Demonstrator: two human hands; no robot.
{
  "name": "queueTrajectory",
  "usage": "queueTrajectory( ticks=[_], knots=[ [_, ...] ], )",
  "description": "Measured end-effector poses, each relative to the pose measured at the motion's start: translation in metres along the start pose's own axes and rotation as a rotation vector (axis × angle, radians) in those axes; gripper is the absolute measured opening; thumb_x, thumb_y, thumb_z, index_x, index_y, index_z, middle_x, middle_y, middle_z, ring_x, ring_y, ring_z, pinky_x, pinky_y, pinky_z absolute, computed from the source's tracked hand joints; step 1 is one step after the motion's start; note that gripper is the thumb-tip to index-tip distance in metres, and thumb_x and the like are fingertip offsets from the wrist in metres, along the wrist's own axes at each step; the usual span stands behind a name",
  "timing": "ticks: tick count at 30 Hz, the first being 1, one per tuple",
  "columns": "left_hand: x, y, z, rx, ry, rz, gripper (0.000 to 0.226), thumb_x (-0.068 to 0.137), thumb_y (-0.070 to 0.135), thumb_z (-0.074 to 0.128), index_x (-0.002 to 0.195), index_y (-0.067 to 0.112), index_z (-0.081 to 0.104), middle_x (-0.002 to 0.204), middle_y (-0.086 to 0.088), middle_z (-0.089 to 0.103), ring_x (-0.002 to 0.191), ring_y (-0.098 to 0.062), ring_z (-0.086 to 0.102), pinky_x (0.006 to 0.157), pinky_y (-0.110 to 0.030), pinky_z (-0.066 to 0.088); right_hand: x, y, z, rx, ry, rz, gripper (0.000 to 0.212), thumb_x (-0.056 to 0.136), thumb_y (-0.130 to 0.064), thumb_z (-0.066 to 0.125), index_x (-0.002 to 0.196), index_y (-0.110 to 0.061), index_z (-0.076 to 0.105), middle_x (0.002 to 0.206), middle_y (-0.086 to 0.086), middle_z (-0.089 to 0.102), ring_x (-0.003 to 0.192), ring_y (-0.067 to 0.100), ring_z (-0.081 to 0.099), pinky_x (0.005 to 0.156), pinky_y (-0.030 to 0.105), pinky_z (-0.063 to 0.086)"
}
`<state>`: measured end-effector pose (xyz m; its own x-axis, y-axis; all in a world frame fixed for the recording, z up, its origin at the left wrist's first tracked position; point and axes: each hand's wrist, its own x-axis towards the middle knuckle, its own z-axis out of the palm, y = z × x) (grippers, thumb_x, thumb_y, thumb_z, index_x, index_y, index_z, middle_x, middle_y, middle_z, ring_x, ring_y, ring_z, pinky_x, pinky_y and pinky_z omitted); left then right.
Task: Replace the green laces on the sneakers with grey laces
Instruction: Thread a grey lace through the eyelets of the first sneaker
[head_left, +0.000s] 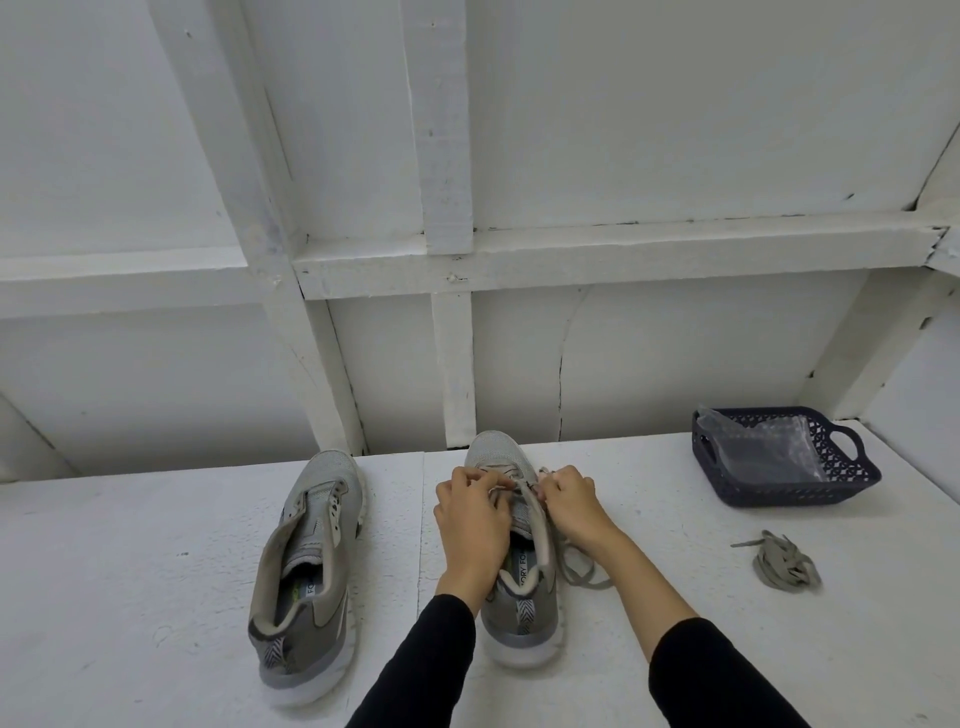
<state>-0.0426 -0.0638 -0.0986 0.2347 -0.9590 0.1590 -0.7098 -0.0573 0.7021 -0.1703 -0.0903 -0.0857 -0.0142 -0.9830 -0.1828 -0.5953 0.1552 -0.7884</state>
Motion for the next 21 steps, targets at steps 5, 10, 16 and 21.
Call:
queueTrajectory(
  ticks=[5,10,16,21],
  knots=[
    [0.0,0.001,-0.001,0.119,-0.024,0.036,0.017,0.097,0.03,0.053,0.105,0.038,0.066,0.122,0.007,0.047,0.119,-0.02,0.033,0.099,-0.037,0.03,-0.001,-0.012,-0.006,0.433,-0.047,0.234,0.037,0.1,-0.029,0.045,0.074,-0.009,0.061,0.075,0.008,0.055,0.063,0.018,0.045,0.058,0.026,0.034],
    [0.002,0.003,0.0,0.233,-0.134,0.038,0.023,0.101,0.024,0.04,0.115,0.025,0.058,0.132,-0.001,0.041,0.125,-0.026,0.026,0.105,-0.043,0.022,-0.01,-0.013,-0.014,0.811,-0.145,0.165,0.031,0.102,-0.028,0.046,0.113,-0.01,0.069,0.098,-0.001,0.063,0.088,0.009,0.057,0.067,0.018,0.044],
    [-0.001,0.005,-0.001,0.081,-0.048,-0.143,0.035,0.094,0.02,0.05,0.128,0.017,0.043,0.132,-0.005,0.043,0.124,-0.028,0.034,0.102,-0.042,0.031,0.001,0.011,-0.011,-0.221,0.067,-0.065,0.014,0.093,-0.032,0.058,0.087,-0.028,0.07,0.107,-0.007,0.062,0.104,0.019,0.043,0.086,0.036,0.034],
    [-0.006,0.004,-0.005,-0.048,-0.028,-0.217,0.029,0.094,0.019,0.049,0.122,0.016,0.051,0.125,-0.004,0.05,0.115,-0.026,0.042,0.092,-0.039,0.039,0.001,-0.002,-0.01,-0.032,-0.013,0.044,0.02,0.09,-0.018,0.051,0.079,-0.01,0.066,0.099,0.001,0.064,0.1,0.024,0.053,0.08,0.035,0.043]
  ],
)
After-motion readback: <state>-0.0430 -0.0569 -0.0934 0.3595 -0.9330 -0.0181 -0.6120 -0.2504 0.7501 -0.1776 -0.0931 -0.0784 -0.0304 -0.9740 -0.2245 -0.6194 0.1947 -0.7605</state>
